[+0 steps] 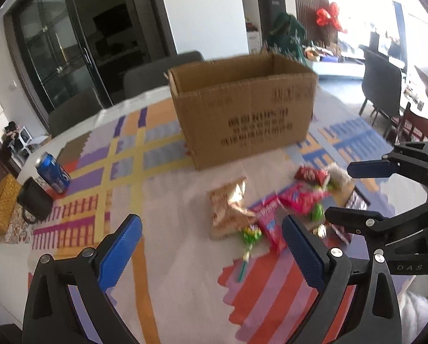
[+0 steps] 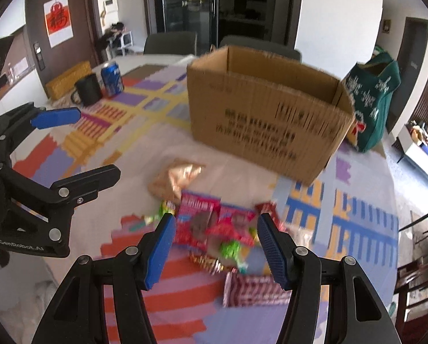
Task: Organize snacks
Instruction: 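Move both tools back over the snack pile, then grasp the green lollipop with the left tool while the right tool grasps the wrapped chocolate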
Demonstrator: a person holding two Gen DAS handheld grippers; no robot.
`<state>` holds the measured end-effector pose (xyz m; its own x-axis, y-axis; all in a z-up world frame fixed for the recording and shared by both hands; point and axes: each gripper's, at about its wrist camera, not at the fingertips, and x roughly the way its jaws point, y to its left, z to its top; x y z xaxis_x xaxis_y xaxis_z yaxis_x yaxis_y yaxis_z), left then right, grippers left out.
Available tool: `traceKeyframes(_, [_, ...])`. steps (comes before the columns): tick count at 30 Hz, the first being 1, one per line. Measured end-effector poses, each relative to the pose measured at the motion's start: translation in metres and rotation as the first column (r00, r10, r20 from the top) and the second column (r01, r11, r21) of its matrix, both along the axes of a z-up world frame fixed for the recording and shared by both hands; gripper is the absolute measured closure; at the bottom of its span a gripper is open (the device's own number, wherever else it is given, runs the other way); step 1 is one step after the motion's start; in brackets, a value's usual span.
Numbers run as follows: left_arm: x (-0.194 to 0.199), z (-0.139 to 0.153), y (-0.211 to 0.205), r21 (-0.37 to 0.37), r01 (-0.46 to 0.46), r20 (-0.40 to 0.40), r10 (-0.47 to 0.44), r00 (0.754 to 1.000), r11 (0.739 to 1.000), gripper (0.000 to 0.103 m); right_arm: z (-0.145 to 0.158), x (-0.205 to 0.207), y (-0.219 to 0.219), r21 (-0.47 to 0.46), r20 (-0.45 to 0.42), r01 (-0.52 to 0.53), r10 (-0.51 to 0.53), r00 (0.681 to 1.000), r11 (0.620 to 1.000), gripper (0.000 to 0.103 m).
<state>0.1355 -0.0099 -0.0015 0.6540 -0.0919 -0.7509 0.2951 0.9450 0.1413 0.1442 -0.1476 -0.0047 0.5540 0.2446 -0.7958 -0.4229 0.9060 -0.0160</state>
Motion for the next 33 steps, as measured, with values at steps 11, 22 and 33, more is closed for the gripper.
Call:
traceKeyframes(11, [0.007, -0.047, -0.003, -0.030, 0.067, -0.154, -0.071, 0.986, 0.997, 0.010, -0.047, 0.001, 0.004, -0.024, -0.169, -0.028, 0.024, 0.985, 0.999, 0.043])
traceKeyframes(22, [0.028, -0.079, -0.007, -0.084, 0.097, -0.243, -0.115, 0.963, 0.992, 0.034, -0.073, 0.009, 0.007, -0.068, -0.230, -0.069, 0.052, 0.972, 0.995, 0.044])
traceKeyframes(33, [0.048, -0.099, -0.016, -0.118, 0.092, -0.301, -0.124, 0.946, 0.989, 0.047, -0.085, 0.020, 0.004, -0.066, -0.251, -0.063, 0.045, 0.967, 0.996, 0.055])
